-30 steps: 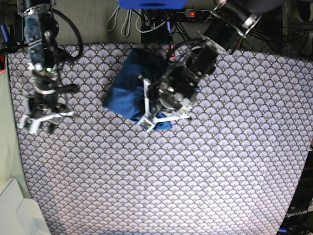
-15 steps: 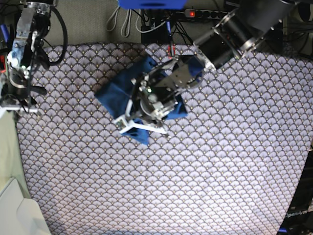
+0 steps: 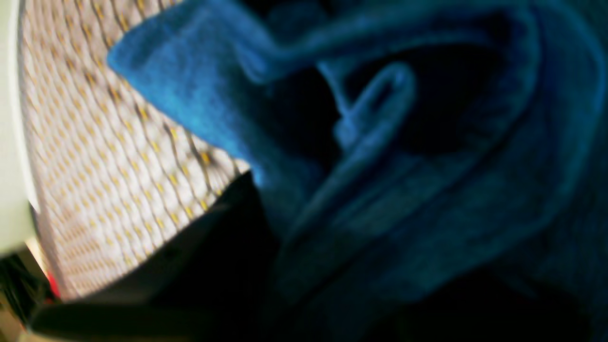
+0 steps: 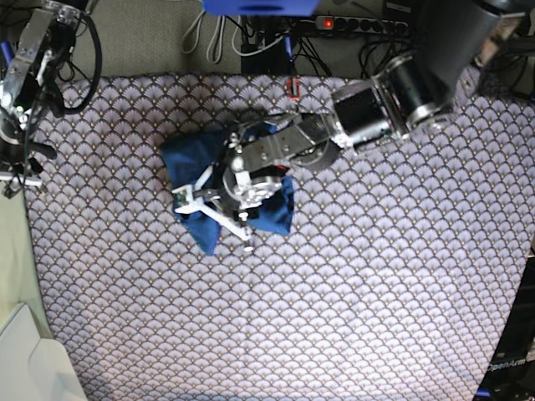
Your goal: Fold the T-shirt properly
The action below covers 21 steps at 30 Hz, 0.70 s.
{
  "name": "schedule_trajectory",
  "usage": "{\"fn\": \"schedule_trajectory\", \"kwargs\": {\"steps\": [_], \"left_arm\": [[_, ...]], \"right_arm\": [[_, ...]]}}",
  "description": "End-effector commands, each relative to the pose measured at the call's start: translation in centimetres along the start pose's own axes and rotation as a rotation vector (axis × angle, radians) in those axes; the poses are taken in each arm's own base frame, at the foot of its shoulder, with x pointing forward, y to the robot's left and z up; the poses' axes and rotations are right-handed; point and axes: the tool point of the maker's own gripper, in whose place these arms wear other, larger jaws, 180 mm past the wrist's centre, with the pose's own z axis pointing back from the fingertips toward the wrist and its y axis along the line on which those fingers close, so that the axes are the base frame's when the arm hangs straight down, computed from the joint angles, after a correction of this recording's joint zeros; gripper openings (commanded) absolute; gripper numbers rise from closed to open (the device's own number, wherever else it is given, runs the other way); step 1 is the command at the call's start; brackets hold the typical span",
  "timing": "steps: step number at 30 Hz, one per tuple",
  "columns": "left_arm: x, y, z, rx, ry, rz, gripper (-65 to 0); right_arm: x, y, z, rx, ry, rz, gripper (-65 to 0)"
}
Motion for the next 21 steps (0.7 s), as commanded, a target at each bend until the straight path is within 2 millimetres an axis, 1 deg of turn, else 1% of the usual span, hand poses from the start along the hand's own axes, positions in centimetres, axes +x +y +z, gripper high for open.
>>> {"fn": "schedule_trajectory", "kwargs": {"steps": [1, 4, 6, 11, 16, 18, 20, 21], "left_arm": [[2.1, 1.4, 0.4, 0.027, -0.064, -0.019, -64.7], [2.6, 1.5, 0.4, 0.033, -0.070, -0.059, -64.7], [3.3, 1.5, 0.5, 0.031, -0.082, -0.053, -64.7], [3.1, 1.5, 0.4, 0.028, -0.073, -0.051, -64.1], [3.4, 1.4, 0.5, 0.027, -0.078, -0.051, -63.8], [3.4, 1.5, 0.5, 0.028, -0.076, -0.048, -60.6], [3.3, 2.2, 0.5, 0.037, -0.073, -0.025, -53.2], [3.1, 2.5, 0.5, 0.041, -0.061, -0.015, -48.1]], "right_arm": [[1.8, -0.1, 0.1, 0.003, -0.061, 0.016, -41.6], [1.8, -0.2, 0.1, 0.000, -0.060, 0.018, -41.6], [1.8, -0.2, 0.1, 0.000, -0.061, 0.020, -41.6], [1.8, -0.1, 0.1, 0.001, -0.060, 0.014, -41.6], [1.7, 0.1, 0.1, 0.006, -0.058, 0.016, -41.6], [1.7, 0.1, 0.1, 0.006, -0.058, 0.016, -41.7], [1.7, 0.1, 0.1, 0.006, -0.058, 0.016, -41.7], [1.6, 0.1, 0.1, 0.007, -0.057, 0.017, -41.7]]}}
